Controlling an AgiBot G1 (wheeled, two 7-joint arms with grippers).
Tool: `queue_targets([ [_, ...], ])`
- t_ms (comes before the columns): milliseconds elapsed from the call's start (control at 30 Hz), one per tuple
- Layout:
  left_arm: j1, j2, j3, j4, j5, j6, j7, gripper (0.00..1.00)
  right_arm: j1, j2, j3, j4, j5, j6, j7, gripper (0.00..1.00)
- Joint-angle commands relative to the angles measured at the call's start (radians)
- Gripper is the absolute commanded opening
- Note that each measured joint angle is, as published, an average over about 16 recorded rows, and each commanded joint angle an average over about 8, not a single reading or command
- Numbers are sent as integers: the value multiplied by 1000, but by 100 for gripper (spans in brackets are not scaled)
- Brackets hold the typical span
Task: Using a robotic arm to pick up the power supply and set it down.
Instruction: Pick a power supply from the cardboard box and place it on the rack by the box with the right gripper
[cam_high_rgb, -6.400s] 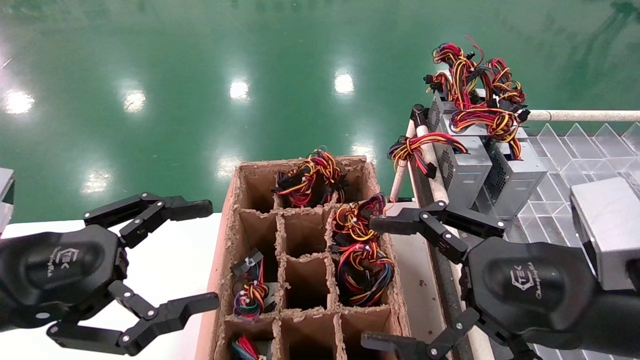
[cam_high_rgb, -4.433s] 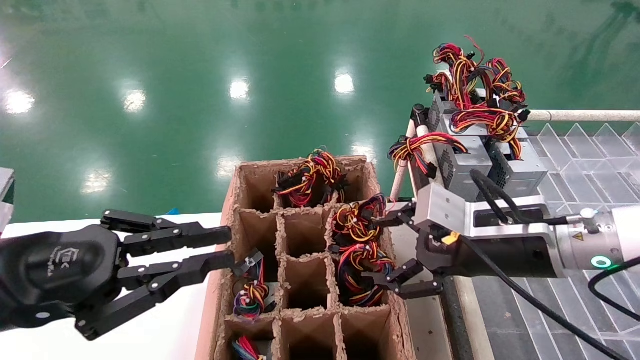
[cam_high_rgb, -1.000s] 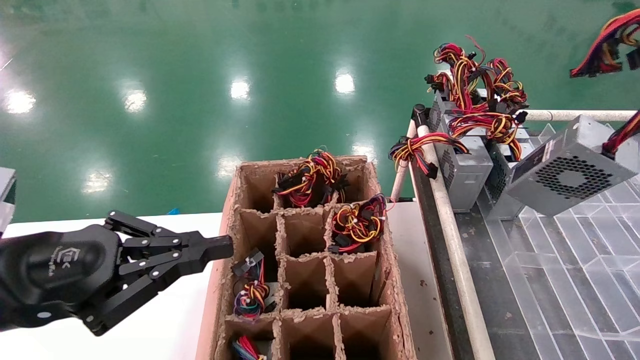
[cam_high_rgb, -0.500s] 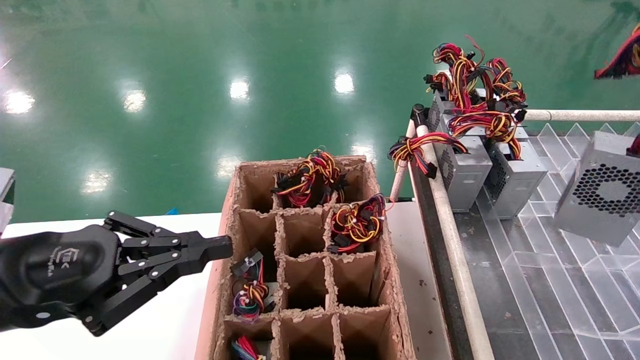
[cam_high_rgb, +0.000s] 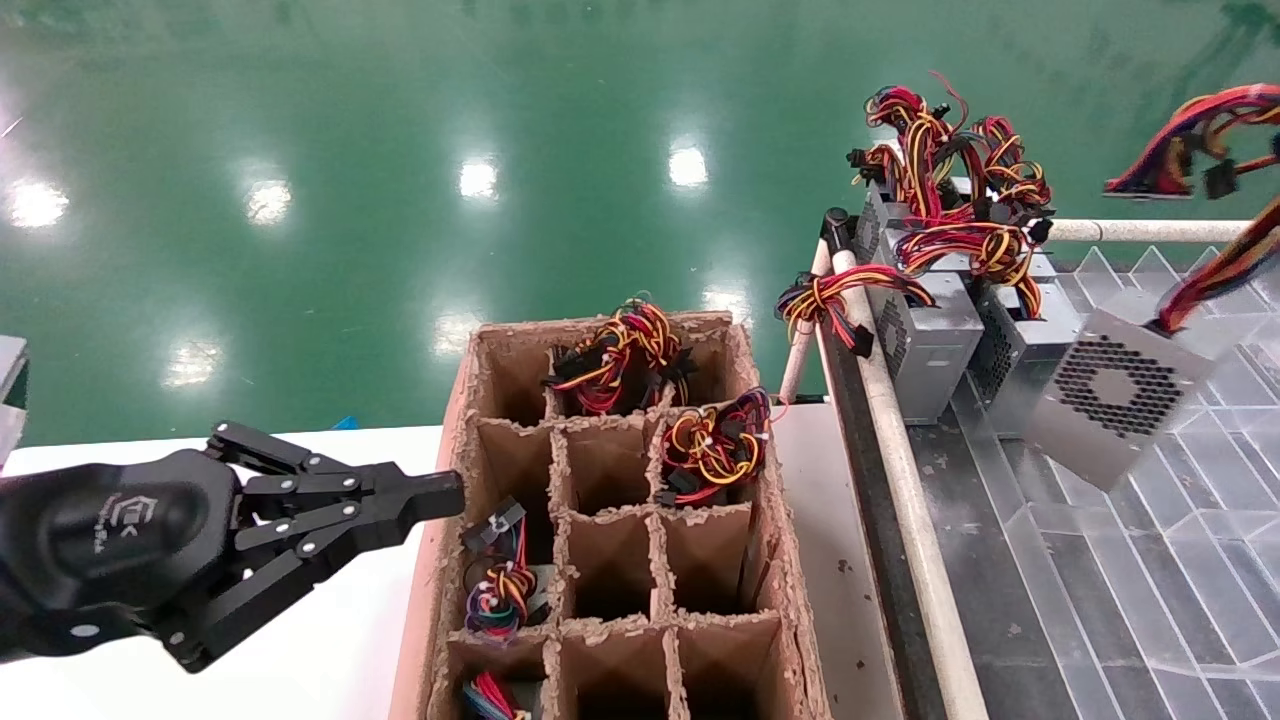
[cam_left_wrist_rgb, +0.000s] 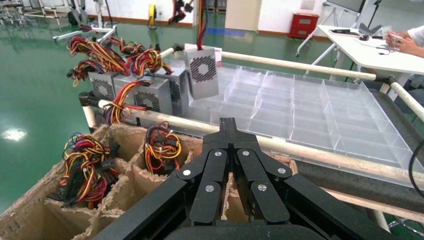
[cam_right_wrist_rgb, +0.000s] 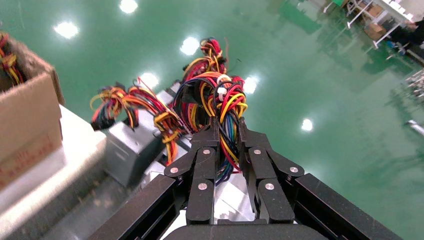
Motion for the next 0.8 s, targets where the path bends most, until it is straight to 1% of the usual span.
queue_targets([
  [33,0,0,0,0,0,0,0,0,-36,-12,0,-7,18,41,6,0],
  [200,0,0,0,0,0,0,0,0,-99,-29,7,-17,48,110,-8,0],
  [400,0,0,0,0,0,0,0,0,-145,-33,18,-17,73,160,-22,0],
  [567,0,0,0,0,0,0,0,0,-169,-20,30,-11,87,189,-28,0],
  [800,0,0,0,0,0,0,0,0,-206,-8,36,-3,108,208,-32,0],
])
